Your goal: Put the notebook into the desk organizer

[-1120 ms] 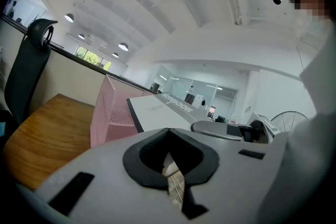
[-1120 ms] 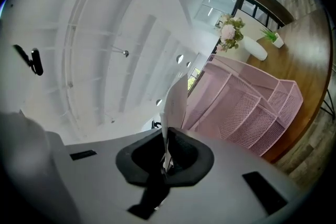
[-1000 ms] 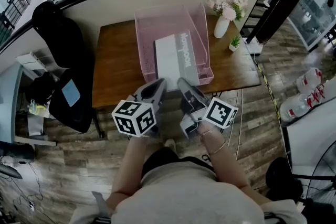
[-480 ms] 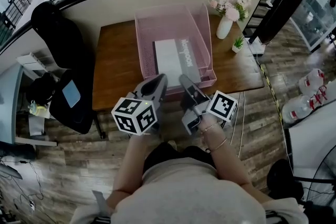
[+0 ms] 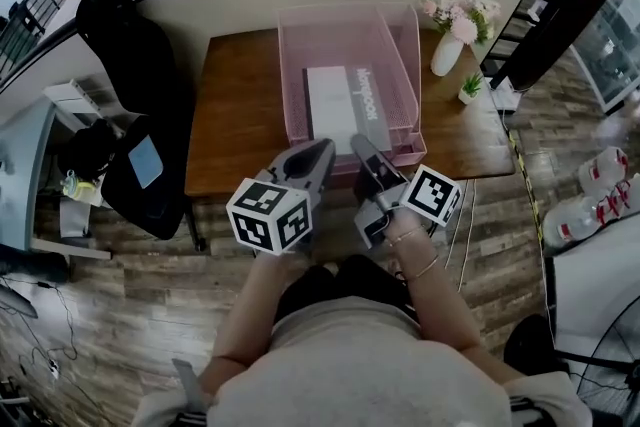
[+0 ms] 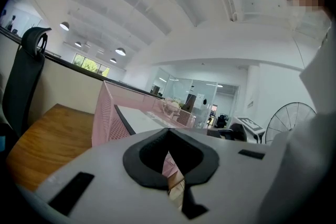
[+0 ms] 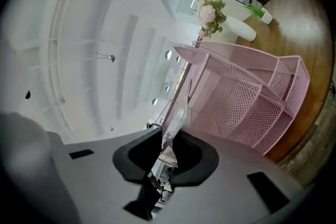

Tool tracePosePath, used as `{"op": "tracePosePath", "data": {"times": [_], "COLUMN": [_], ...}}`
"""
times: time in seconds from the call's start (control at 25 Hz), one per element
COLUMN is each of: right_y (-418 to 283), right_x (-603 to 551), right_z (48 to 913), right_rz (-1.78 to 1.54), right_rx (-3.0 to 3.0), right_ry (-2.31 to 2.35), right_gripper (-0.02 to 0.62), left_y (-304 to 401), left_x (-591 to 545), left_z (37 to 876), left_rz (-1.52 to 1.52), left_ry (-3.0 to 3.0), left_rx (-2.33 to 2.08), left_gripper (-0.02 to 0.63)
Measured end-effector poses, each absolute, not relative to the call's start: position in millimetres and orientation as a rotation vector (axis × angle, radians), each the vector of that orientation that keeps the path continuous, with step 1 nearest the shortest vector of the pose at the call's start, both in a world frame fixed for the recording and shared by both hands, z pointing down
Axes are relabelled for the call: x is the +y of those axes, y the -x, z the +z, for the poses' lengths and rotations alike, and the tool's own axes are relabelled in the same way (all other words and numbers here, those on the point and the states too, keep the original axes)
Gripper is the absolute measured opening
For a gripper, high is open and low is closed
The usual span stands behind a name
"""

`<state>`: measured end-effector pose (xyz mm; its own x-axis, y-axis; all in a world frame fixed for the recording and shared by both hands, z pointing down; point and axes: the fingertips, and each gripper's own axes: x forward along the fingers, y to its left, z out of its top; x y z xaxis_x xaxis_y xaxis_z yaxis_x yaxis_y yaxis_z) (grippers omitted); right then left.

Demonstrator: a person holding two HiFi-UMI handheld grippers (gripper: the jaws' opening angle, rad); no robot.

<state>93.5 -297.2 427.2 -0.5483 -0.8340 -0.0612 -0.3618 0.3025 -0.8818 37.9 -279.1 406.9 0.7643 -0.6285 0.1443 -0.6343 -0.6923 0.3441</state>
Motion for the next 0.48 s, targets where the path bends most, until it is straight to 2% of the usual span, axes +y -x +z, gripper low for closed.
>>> {"op": "tracePosePath", "data": {"times": [0.48], "right_y": [-103.4], "right_x": [-296.9], "right_z": [425.3], "right_rz": [-1.183], "right_rx": [2.109], "right_ry": [1.105], "right_gripper": [0.089], "left_y": [-42.3], "left_x": [-281.0], "left_z": [406.2], "left_rz": [0.016], "left_ry": [-2.552], "left_rx": [-1.033], "left_gripper": [0.011]}}
